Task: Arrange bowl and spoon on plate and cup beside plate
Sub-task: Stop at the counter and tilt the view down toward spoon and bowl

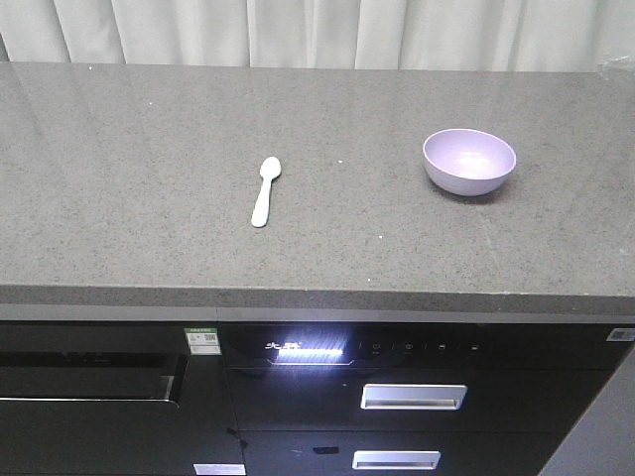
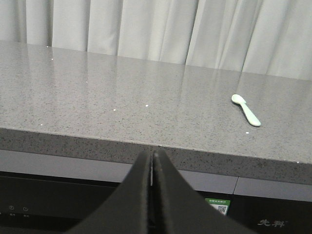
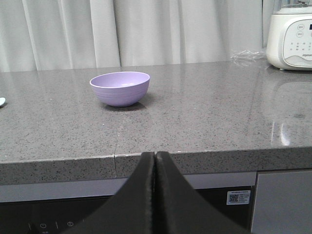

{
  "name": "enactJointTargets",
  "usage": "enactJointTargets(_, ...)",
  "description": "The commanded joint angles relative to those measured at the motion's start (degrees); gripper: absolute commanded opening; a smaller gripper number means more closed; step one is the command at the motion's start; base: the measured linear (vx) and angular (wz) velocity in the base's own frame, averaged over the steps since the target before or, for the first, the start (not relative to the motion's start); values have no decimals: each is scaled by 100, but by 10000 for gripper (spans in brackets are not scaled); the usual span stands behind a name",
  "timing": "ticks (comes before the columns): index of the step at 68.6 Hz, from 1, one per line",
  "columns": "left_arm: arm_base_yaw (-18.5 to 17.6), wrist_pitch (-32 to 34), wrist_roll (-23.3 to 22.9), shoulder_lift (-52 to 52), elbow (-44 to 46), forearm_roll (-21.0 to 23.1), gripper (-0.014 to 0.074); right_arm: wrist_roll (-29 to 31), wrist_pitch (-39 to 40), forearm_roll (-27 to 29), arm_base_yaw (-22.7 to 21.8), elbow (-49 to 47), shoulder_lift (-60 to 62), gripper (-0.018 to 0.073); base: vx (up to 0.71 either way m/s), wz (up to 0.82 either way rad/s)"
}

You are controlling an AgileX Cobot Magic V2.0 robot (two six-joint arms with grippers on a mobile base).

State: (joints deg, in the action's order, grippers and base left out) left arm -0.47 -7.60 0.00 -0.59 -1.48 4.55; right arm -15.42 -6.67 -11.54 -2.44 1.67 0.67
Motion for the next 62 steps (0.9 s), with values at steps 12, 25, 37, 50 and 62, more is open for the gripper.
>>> enactJointTargets(12,-41,384,0,-85,-113,19,-6,54,389,-23,-35,39,58,-1,4,1)
enactJointTargets(25,-41,384,0,-85,-113,19,-6,54,389,-23,-35,39,58,-1,4,1)
enactJointTargets(37,-41,384,0,-85,-113,19,-6,54,389,-23,-35,39,58,-1,4,1)
enactJointTargets(50,-41,384,0,-85,-113,19,-6,54,389,-23,-35,39,58,-1,4,1)
enactJointTargets(62,-41,384,0,-85,-113,19,-6,54,389,-23,-35,39,58,-1,3,1)
